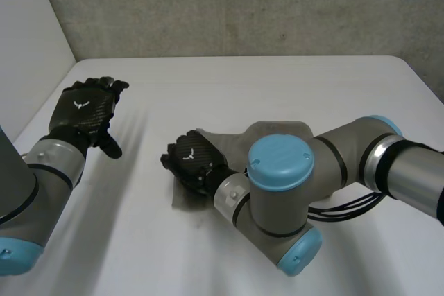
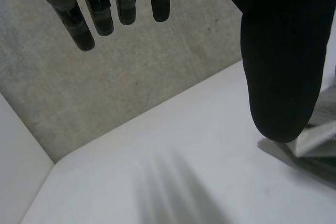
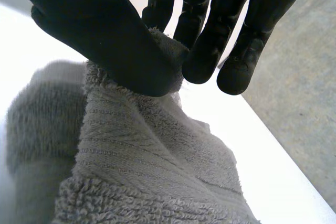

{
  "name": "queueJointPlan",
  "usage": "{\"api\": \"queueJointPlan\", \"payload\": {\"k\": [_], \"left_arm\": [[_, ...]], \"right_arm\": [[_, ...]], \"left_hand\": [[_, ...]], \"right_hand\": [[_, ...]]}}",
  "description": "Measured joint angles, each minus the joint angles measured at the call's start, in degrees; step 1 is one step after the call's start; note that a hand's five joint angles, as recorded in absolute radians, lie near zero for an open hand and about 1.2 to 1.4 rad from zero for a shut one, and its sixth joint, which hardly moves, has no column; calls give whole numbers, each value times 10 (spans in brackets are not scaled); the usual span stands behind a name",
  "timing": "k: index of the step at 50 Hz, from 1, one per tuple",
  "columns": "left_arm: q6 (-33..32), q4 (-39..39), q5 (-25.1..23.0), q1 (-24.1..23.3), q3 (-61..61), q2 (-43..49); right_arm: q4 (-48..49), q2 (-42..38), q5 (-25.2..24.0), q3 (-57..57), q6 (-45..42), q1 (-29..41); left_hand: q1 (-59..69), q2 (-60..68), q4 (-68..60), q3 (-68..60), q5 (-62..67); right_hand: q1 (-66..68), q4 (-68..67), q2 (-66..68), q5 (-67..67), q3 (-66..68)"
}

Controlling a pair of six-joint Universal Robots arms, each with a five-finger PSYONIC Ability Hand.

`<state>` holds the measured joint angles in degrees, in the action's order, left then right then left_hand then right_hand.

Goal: Fold the towel.

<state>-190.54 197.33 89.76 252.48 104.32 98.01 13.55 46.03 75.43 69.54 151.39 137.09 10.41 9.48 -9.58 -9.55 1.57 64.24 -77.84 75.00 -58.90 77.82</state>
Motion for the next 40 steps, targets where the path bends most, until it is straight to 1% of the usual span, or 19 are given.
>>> {"api": "queueJointPlan", "payload": {"k": [2,4,5,8,12,16,17,19,21,22,23,24,28,31,33,34,36,40], "left_arm": [[0,2,0,-1,-10,5],[0,3,1,-1,-12,6],[0,4,1,-2,-18,10],[0,6,2,-2,-28,18],[1,8,3,-1,-36,28],[1,8,3,-1,-36,31],[1,8,3,-1,-35,32],[1,8,3,-2,-35,32],[1,8,3,-3,-35,33],[1,8,3,-4,-36,33],[1,8,3,-5,-37,33],[1,8,3,-6,-39,34],[2,8,3,-18,-53,40],[3,8,3,-35,-66,47],[3,7,4,-58,-80,61],[3,7,4,-58,-80,61],[3,6,6,-89,-98,84],[2,3,8,-133,-122,131]], "right_arm": [[2,10,-10,-5,31,-1],[2,13,-12,-8,41,-1],[3,15,-15,-18,62,-2],[2,11,-16,-37,91,-3],[-5,-14,-17,-57,111,0],[-14,-32,-19,-59,112,3],[-25,-43,-20,-59,108,7],[-34,-48,-19,-58,105,8],[-45,-47,-16,-56,102,8],[-48,-44,-14,-55,101,7],[-51,-40,-12,-53,101,6],[-56,-26,-6,-46,101,1],[-63,32,15,-12,108,-25],[-66,85,30,27,124,-57],[-68,133,40,69,143,-93],[-68,133,40,69,143,-93],[-71,176,44,123,160,-139],[-74,210,43,190,171,-196]], "left_hand": [[0,0,0,0,0],[0,0,0,0,0],[0,0,0,0,0],[0,0,0,0,0],[0,0,0,0,0],[0,0,0,0,0],[0,0,0,0,0],[0,0,0,0,0],[0,0,0,0,0],[0,0,0,0,0],[0,0,0,0,0],[0,0,0,0,0],[0,0,0,0,0],[0,0,0,0,0],[0,0,0,0,0],[0,0,0,0,0],[0,0,0,0,0],[0,0,0,0,0]], "right_hand": [[0,0,0,0,0],[0,0,0,0,0],[0,0,0,0,0],[0,0,0,0,0],[0,0,0,0,0],[1,0,0,0,0],[-122,162,-167,125,-162],[-232,280,-288,238,-282],[-416,492,-503,442,-508],[-459,572,-568,503,-584],[-459,572,-568,503,-584],[-471,630,-599,531,-636],[-471,632,-599,532,-643],[-471,632,-599,532,-643],[-471,632,-599,532,-643],[-471,632,-599,532,-643],[-471,632,-599,532,-643],[-471,632,-599,532,-643]]}}
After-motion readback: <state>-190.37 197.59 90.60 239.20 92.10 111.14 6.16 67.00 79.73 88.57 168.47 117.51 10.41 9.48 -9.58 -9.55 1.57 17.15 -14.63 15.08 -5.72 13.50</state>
